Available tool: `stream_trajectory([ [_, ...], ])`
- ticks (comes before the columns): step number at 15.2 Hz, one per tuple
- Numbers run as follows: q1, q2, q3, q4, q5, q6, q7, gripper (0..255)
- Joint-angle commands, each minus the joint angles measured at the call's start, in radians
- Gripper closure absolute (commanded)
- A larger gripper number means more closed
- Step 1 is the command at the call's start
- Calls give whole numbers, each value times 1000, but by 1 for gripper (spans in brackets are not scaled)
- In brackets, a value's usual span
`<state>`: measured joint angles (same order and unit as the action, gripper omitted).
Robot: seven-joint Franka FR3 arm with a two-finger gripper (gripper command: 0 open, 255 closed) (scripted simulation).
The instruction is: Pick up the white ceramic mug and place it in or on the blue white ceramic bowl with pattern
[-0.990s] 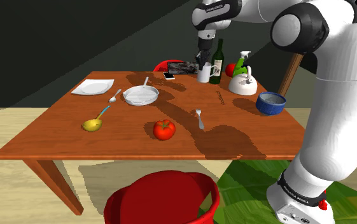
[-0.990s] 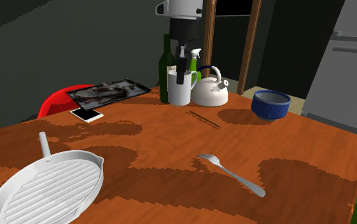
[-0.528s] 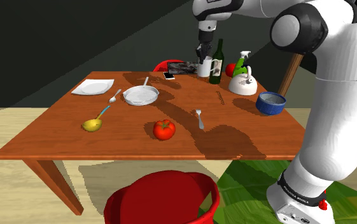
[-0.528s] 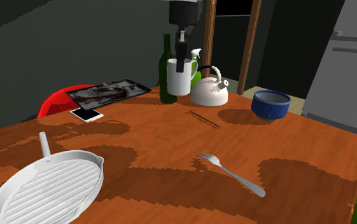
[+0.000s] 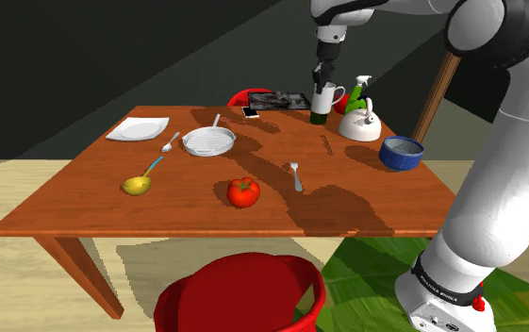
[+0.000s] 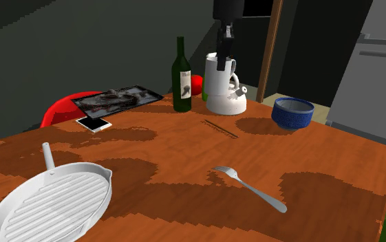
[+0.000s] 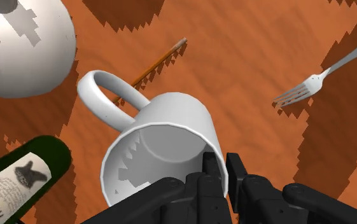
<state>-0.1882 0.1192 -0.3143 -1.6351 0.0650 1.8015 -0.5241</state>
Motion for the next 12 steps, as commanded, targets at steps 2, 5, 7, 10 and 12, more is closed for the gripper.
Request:
stream_trajectory([
  [2, -14, -96, -17, -98, -27, 7, -31, 255],
  [5, -33, -180, -37, -182, -55, 10, -64, 255],
  [7, -48, -234, -51, -231, -74, 8, -87, 255],
  [10, -72, -309, -73, -294, -103, 0, -124, 255],
  [12, -89, -356, -88, -329, -123, -8, -150, 255],
])
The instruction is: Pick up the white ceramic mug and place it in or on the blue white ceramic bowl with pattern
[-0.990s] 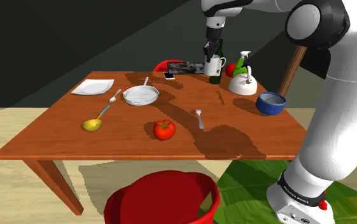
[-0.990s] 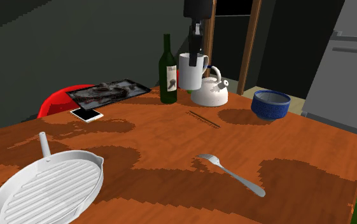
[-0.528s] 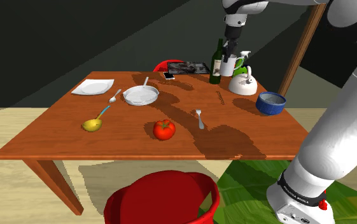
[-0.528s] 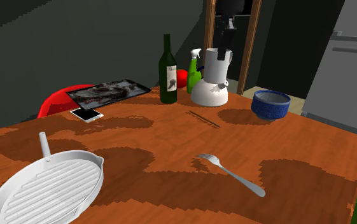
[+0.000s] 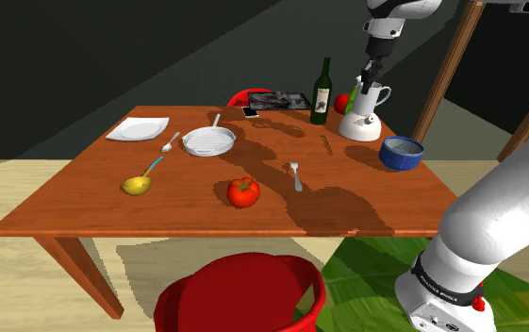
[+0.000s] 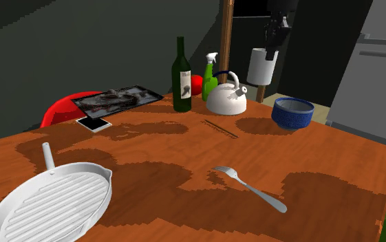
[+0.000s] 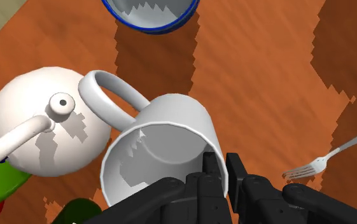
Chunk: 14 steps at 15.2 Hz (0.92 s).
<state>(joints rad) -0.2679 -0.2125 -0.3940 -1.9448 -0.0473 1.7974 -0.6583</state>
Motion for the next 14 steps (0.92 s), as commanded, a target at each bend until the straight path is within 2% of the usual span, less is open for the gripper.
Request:
stream_trajectory([
  [1, -19, -47, -17, -35, -20, -9, -29, 255],
  [7, -76, -167, -72, -105, -81, -47, -119, 255],
  [14, -141, -265, -144, -134, -146, -99, -235, 255],
])
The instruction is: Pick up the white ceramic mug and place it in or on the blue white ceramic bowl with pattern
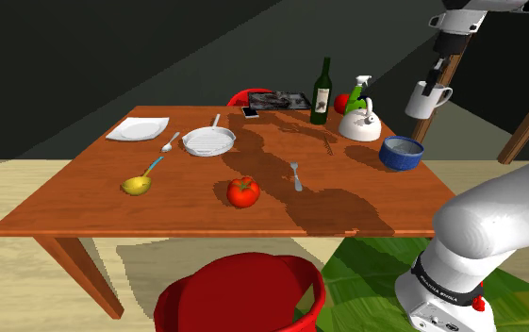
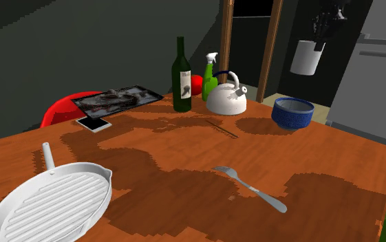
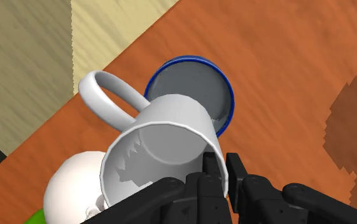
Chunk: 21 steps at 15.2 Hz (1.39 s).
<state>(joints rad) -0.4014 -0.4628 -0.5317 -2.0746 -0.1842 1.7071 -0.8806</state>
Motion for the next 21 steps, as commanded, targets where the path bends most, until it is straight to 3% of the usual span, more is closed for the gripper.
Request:
stream_trajectory([
  [1, -9, -16, -8, -19, -11, 4, -12, 255],
  [21, -23, -1, -59, -272, -38, 274, -15, 255],
])
